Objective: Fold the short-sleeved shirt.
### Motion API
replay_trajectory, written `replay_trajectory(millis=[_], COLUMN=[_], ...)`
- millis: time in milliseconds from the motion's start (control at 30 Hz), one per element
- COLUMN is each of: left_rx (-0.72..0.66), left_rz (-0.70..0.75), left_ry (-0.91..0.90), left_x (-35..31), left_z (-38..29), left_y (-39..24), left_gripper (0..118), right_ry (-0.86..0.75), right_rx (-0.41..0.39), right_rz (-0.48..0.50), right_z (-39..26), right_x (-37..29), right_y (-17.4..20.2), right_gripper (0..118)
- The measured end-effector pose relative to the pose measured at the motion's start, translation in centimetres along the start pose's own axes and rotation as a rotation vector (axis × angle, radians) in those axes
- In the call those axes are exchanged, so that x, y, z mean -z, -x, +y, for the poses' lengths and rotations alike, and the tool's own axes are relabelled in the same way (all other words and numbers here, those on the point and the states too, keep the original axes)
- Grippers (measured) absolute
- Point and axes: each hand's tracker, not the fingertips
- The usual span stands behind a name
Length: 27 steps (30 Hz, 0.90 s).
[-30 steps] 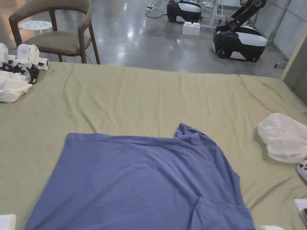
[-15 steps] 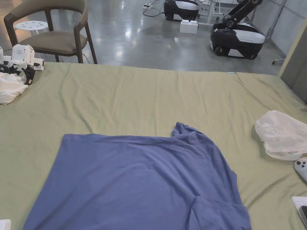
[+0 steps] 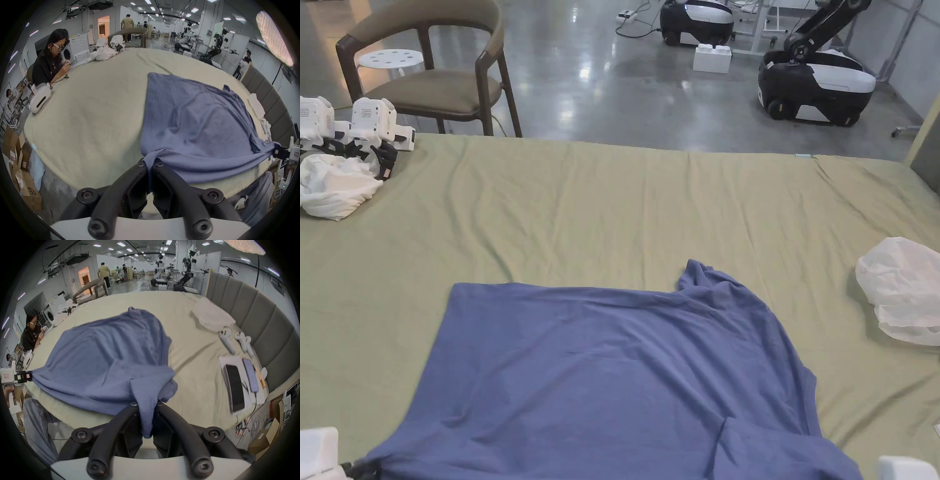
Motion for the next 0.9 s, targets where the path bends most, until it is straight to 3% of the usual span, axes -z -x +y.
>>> replay_trajectory(millis=[433,700,767,833,900], left_rx=[-0.019,-0.011,-0.010,-0.004,0.015], left_rz=[-0.012,-0.001,0.004,0.013,0.031], left_ry=[-0.067,0.022,0.034,0.034,0.023], left_x=[6.5,13.8,14.6,14.9,14.8], left_z=[10.8,13.8,14.0,14.0,14.2], left_y=[-1.5,-1.3,-1.3,-1.5,-1.5], left_gripper=[0,0,3,17,34], right_ry=[-0.055,0.019,0.019,0.006,-0.013], right_rx=[0.003,0.027,0.020,0.009,0.008], right_rz=[-0.001,-0.005,-0.014,-0.053,-0.074], right_z=[12.8,14.2,14.0,13.9,13.8], right_x=[8.9,16.4,17.0,16.9,16.2], right_y=[-1.1,-1.4,-1.3,-0.9,-0.9], right_gripper=[8,10,18,39,52])
